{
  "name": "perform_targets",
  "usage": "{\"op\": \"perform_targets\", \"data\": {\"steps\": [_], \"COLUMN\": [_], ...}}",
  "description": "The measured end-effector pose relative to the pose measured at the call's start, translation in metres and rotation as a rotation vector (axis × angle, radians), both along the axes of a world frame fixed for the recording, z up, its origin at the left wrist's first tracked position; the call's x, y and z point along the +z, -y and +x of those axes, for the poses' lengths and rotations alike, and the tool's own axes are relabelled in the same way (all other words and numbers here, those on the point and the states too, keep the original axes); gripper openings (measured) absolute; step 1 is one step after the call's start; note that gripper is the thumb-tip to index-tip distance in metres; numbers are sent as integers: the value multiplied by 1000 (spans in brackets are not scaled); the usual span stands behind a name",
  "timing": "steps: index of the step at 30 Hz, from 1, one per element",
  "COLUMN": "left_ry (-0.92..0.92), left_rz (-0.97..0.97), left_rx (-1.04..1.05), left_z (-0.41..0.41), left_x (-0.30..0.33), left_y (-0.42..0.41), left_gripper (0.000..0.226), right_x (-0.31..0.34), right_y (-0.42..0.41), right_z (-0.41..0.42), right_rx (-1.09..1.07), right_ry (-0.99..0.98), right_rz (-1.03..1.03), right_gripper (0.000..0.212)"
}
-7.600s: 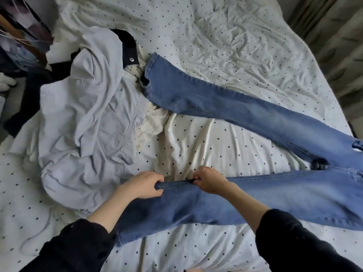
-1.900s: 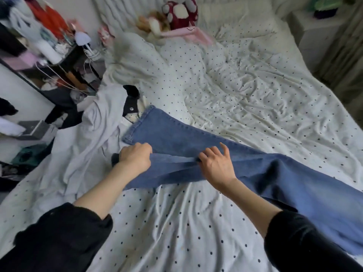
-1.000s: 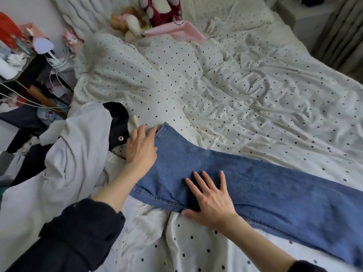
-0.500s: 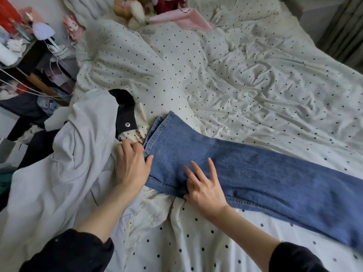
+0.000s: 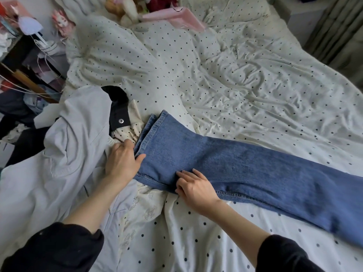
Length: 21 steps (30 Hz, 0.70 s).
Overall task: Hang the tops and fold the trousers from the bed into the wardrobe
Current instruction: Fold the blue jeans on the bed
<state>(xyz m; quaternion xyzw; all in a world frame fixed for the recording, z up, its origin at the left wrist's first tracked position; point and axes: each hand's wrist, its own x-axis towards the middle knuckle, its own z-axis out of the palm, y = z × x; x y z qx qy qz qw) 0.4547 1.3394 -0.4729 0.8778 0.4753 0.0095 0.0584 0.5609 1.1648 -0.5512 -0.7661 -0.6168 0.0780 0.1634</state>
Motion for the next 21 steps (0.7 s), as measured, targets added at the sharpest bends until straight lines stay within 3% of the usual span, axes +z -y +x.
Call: {"op": "perform_targets", "data": {"steps": [2, 5, 10, 13, 17, 20, 21], "left_ry": [-91, -140, 98, 215, 280, 131, 42], "left_rz": [-22, -38, -45, -149, -250, -372, -466], "left_rx": [29, 22, -14, -58, -274, -497, -555], "left_z": [6, 11, 23, 49, 94, 120, 125], "left_x": [2, 3, 21, 46, 65, 46, 36], "left_y": [-3, -8, 11, 41, 104, 162, 177], "left_gripper": [51, 45, 28, 37, 39, 46, 46], "right_x": [0, 8, 1, 28, 60, 76, 74], "right_y": [1, 7, 35, 43, 90, 130, 139], "right_z": [3, 13, 24, 31, 51, 81, 91], "right_rx": [19, -132, -142, -188, -584, -821, -889], "right_ry": [22, 98, 91, -29, -198, -581, -618], "right_rz": [-72, -153, -380, -283, 38, 111, 145], "right_gripper": [43, 51, 59, 73, 39, 39, 40]}}
